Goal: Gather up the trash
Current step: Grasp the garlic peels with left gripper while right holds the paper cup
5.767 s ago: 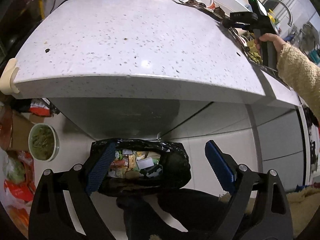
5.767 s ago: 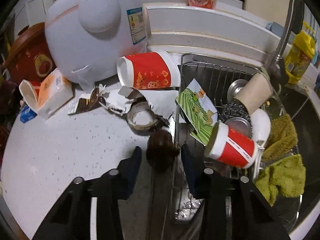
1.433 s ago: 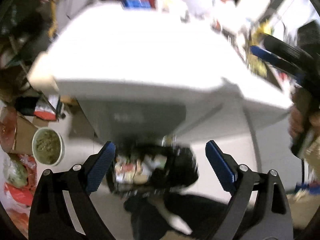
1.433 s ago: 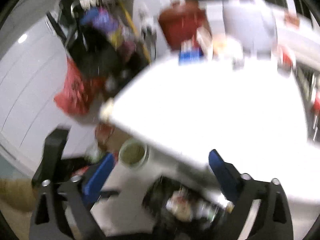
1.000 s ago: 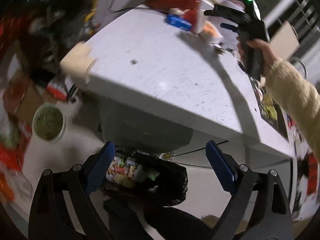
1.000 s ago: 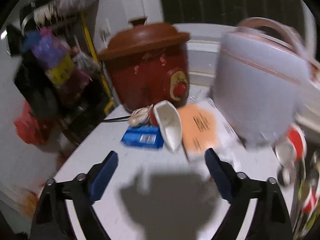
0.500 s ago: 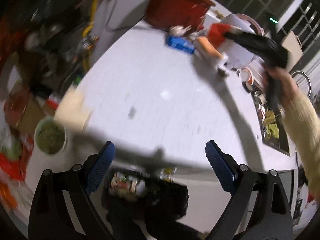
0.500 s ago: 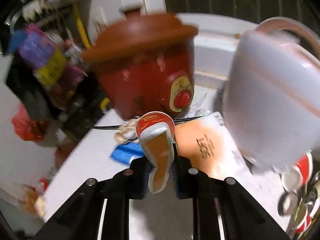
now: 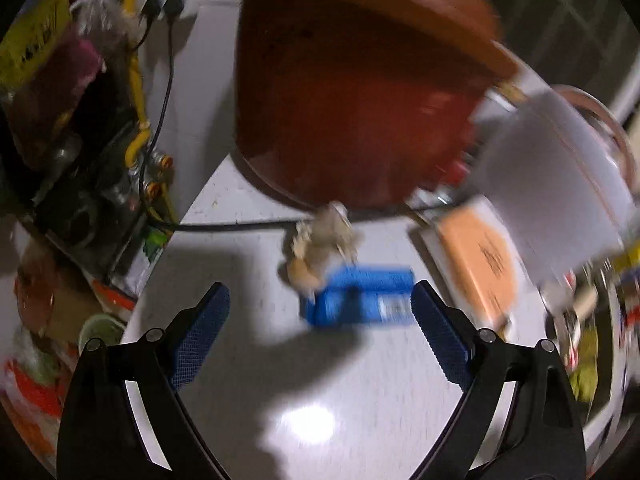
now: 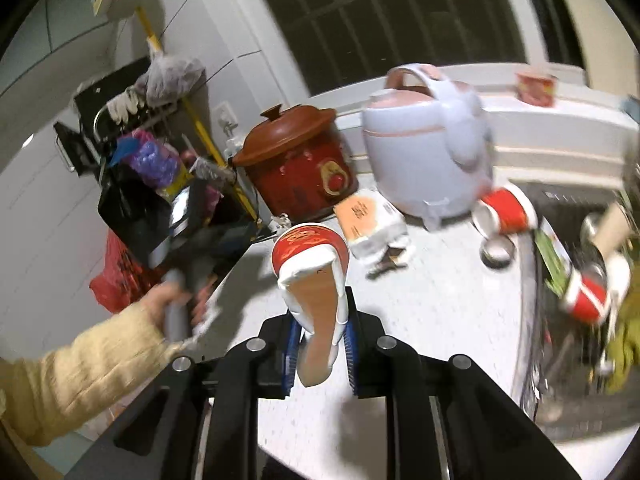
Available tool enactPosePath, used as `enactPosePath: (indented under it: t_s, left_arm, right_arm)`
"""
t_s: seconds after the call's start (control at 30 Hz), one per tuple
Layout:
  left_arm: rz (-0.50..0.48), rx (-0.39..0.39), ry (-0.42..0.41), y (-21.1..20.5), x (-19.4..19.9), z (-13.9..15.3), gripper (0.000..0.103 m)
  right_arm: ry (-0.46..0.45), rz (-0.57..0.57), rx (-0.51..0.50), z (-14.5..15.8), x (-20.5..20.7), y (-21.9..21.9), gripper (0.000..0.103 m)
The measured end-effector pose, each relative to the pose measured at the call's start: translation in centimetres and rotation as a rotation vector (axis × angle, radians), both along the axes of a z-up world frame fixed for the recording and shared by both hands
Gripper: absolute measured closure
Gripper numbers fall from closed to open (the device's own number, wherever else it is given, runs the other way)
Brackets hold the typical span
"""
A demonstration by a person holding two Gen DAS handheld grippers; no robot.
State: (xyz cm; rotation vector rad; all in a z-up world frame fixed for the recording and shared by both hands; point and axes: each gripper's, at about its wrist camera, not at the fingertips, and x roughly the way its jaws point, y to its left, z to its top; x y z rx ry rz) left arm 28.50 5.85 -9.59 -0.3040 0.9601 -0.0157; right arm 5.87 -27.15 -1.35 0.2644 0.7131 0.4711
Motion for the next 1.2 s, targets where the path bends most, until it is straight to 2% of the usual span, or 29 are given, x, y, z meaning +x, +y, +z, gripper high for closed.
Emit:
enactPosePath:
  t_s: [0.17, 0.27, 0.3, 0.33, 0.4, 0.47, 0.6, 0.8, 0.97, 1.07, 1.2]
  left_arm:
    - [0.056, 0.014, 0.066, -0.5, 4.0, -1.9, 0.013]
    - [0.067, 0.065, 0.095, -1.0, 5.3, -2.8, 0.014]
    - [0.061, 0.08, 0.114, -1.1, 5.5, -3.3, 0.019]
    - [0.053, 0.079, 0.128, -1.3, 5.7, -3.7, 0.038]
    - [0.04, 0.117, 0.111, -1.6, 5.7, -3.7, 0.057]
    - [0.035, 0.105, 0.113, -1.4, 5.4, -3.8, 0.057]
    - [0.046, 0.101, 0.06, -0.5, 3.6, -2.6, 0.057]
    - [-0.01, 0.15, -0.082, 0.1, -1.9, 2.2, 0.057]
    - [-0.089, 0.123, -0.212, 1.9, -10.2, 7.0, 0.057]
    - [-0.17, 0.127, -0.242, 2.0, -16.1, 8.8, 0.057]
    - [-0.289, 0.141, -0.205, 1.9, -24.0, 8.1, 0.057]
  right_arm:
    - [0.026, -0.045, 0.032, -0.9, -1.9, -1.5, 0.083]
    - [0.038, -0.053, 0.045, -1.4, -2.4, -1.7, 0.083]
    - [0.045, -0.056, 0.049, -1.6, -2.5, -1.8, 0.083]
    - [0.05, -0.059, 0.053, -1.8, -2.7, -1.9, 0.083]
    - [0.063, -0.063, 0.061, -2.1, -2.7, -1.9, 0.083]
    - [0.067, -0.064, 0.067, -2.3, -2.8, -1.8, 0.083]
    - [0.071, -0.049, 0.065, -2.4, -2.6, -1.1, 0.083]
    - [0.052, -0.005, 0.07, -1.8, -2.1, 1.4, 0.083]
    - [0.031, 0.06, 0.081, -1.0, -2.2, 4.3, 0.083]
    - [0.028, 0.118, 0.088, -0.5, -3.1, 6.1, 0.083]
    - [0.048, 0.208, 0.07, -0.4, -5.1, 8.5, 0.083]
